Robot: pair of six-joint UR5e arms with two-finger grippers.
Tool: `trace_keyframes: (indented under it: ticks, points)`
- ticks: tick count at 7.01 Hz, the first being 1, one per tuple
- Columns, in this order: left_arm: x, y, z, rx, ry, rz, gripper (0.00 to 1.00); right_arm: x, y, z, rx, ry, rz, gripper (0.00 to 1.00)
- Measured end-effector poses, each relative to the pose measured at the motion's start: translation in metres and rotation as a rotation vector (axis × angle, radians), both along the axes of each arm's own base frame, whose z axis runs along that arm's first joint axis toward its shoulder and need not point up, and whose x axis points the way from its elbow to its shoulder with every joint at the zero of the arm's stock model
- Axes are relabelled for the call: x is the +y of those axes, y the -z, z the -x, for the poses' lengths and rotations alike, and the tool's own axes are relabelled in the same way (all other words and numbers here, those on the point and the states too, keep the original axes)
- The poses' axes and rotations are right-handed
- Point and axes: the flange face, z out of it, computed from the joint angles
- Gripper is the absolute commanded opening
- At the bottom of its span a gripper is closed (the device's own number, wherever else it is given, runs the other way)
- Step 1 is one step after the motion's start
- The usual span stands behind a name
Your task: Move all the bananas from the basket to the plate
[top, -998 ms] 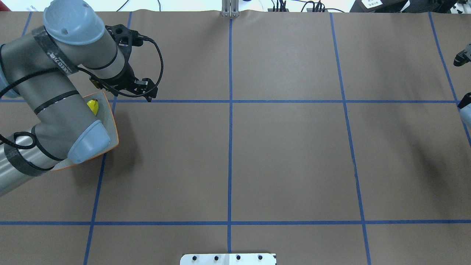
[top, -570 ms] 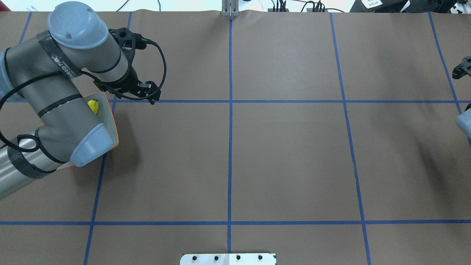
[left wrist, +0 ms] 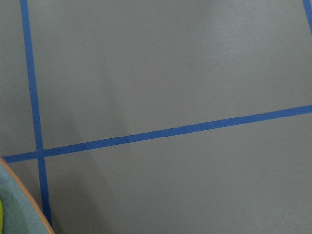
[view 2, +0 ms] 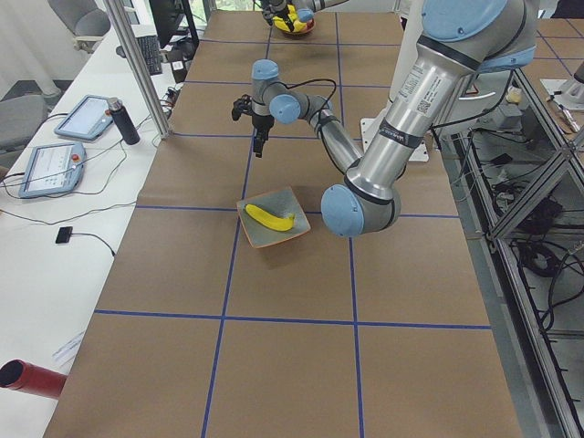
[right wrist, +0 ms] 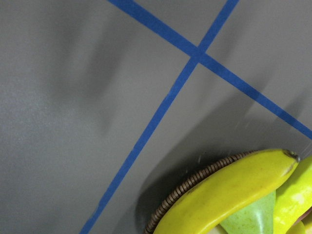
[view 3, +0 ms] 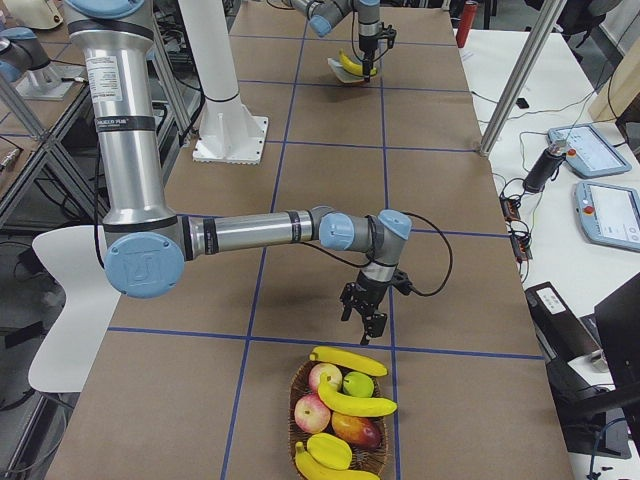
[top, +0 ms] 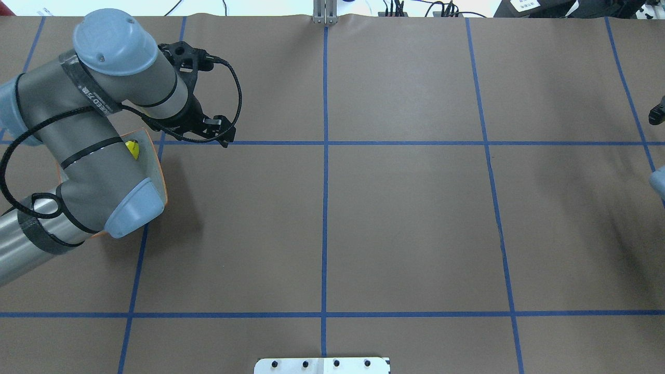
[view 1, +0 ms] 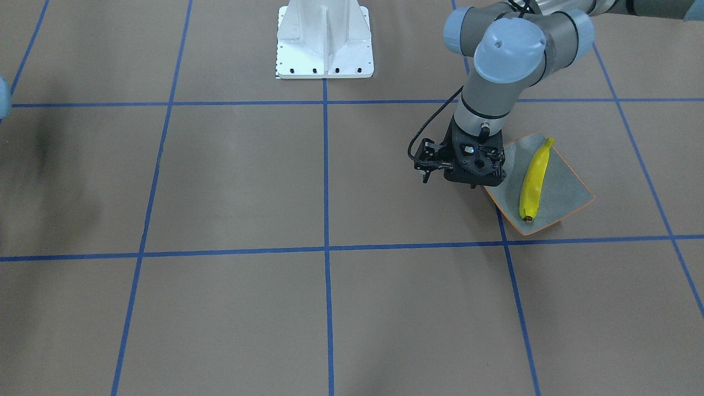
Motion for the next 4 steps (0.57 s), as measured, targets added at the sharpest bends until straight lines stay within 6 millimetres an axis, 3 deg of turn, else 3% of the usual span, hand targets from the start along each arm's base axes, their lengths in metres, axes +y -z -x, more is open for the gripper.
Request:
trace_keyframes:
  ticks: [4]
  points:
    - [0.000, 0.005, -0.001, 0.014, -0.001, -0.014, 1.00, 0.019, -0.024, -0.008, 0.019, 0.021, 0.038, 0.92]
